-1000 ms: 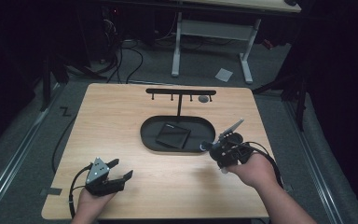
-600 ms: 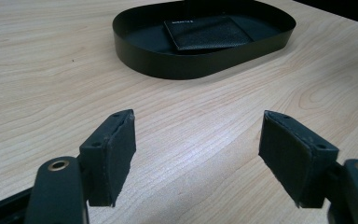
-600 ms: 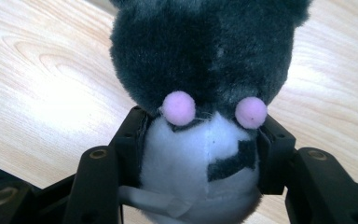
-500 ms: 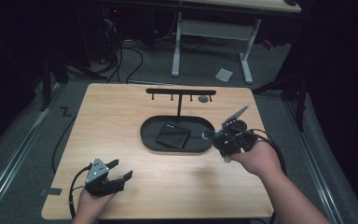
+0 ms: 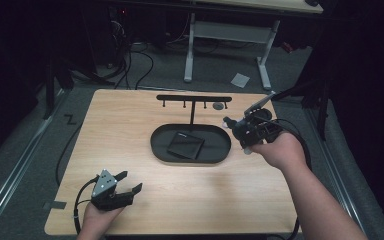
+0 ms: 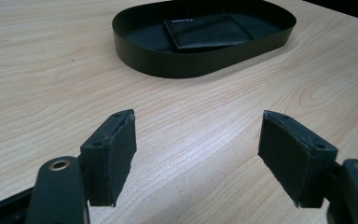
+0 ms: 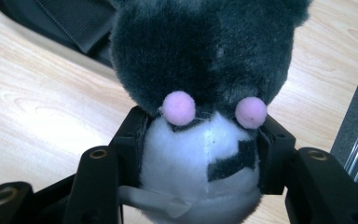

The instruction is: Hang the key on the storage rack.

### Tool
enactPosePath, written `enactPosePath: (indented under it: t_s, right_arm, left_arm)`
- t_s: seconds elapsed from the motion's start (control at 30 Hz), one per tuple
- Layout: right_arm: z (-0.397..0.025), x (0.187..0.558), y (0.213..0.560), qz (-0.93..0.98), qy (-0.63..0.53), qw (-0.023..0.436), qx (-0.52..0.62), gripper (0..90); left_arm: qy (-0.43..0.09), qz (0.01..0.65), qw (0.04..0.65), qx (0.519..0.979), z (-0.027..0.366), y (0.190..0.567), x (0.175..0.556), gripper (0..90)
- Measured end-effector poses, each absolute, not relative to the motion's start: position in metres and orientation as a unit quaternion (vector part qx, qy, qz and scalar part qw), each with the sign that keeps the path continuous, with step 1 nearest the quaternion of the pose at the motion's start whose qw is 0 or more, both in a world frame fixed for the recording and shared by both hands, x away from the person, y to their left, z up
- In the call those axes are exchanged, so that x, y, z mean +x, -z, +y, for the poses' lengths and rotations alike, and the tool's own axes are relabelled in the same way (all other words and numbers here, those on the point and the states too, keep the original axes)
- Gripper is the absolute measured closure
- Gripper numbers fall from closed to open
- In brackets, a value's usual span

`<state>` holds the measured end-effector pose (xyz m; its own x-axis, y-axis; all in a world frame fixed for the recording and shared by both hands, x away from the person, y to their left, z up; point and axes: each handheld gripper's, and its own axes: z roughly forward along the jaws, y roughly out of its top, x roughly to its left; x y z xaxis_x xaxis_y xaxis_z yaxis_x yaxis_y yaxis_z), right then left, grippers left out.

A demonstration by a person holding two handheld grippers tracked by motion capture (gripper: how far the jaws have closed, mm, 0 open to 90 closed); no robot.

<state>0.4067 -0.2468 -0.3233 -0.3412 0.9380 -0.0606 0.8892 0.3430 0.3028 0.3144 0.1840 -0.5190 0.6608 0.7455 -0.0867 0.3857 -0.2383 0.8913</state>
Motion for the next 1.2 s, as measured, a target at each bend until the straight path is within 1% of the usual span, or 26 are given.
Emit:
enactPosePath:
  t_s: [0.23, 0.77, 1.07, 1.13, 1.2]
  right_arm:
    - [-0.249, 0.426, 0.323, 0.804, -0.116, 0.119, 0.570, 47.6]
    - [-0.247, 0.452, 0.318, 0.794, -0.118, 0.141, 0.580, 47.6]
    - [-0.247, 0.464, 0.331, 0.790, -0.107, 0.146, 0.586, 47.6]
    - [-0.246, 0.466, 0.336, 0.790, -0.099, 0.151, 0.586, 47.5]
    - [-0.246, 0.468, 0.343, 0.790, -0.101, 0.147, 0.587, 47.4]
  left_arm:
    - [-0.181, 0.376, 0.493, 0.763, 0.189, 0.520, 0.315, 27.9]
    - [-0.179, 0.376, 0.487, 0.768, 0.189, 0.520, 0.315, 28.0]
    - [-0.178, 0.372, 0.483, 0.772, 0.189, 0.521, 0.315, 28.0]
    - [-0.178, 0.371, 0.482, 0.773, 0.188, 0.521, 0.315, 28.0]
    - [-0.177, 0.369, 0.480, 0.776, 0.188, 0.521, 0.315, 28.0]
